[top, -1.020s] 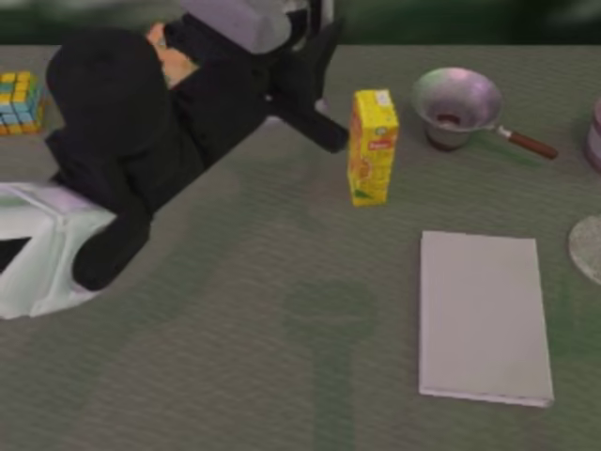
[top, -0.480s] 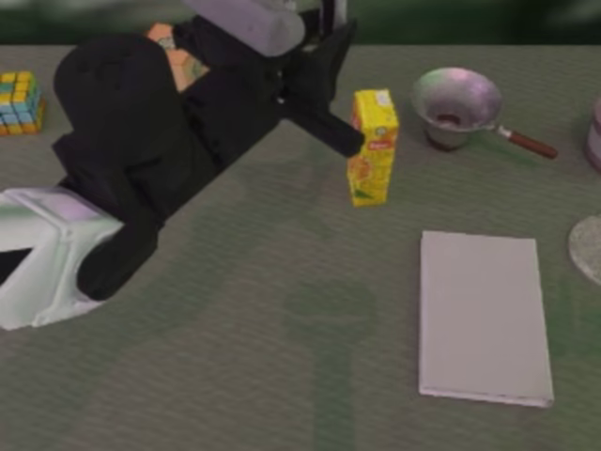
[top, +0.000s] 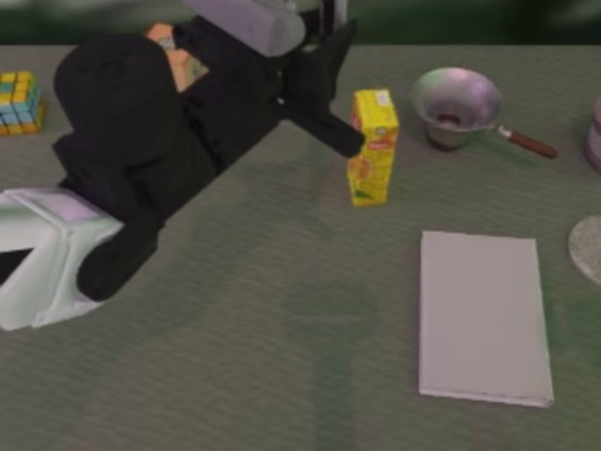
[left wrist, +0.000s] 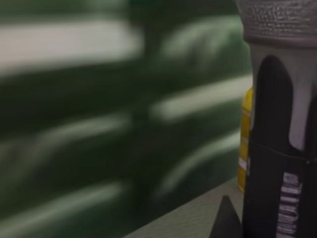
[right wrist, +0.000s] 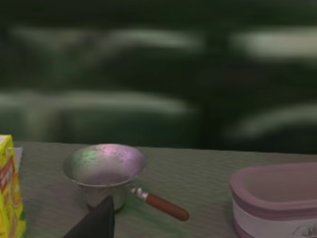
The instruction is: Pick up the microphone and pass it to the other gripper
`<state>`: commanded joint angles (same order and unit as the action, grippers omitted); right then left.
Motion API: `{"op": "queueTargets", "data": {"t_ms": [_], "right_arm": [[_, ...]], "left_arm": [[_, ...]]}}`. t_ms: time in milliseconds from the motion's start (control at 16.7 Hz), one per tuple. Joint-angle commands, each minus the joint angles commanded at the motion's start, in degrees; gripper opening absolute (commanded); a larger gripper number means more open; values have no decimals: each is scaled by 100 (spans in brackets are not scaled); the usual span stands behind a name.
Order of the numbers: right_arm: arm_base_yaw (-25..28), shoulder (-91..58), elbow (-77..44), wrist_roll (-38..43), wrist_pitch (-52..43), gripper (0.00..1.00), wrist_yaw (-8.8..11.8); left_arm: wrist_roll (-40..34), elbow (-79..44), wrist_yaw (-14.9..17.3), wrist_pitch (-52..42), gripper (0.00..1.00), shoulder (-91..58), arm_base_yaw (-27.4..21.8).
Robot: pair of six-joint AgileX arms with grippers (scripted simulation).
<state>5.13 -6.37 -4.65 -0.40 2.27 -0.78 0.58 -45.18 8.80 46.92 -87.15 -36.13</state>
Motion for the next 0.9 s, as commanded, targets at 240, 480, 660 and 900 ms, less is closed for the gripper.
{"op": "queueTargets", "data": {"t_ms": [240, 480, 660, 900], "right_arm": [[1000, -1527, -990, -25, 520, 100, -171], [2136, -3422, -2181, -33, 1177, 100, -362], [2907, -4689, -2993, -50, 1626, 100, -496], [3622, -5792, -3702, -85, 1993, 100, -630]], "left_arm": [[0, 0, 0, 0, 0, 0, 0], [0, 0, 0, 0, 0, 0, 0], [0, 0, 0, 0, 0, 0, 0], [0, 0, 0, 0, 0, 0, 0]]}}
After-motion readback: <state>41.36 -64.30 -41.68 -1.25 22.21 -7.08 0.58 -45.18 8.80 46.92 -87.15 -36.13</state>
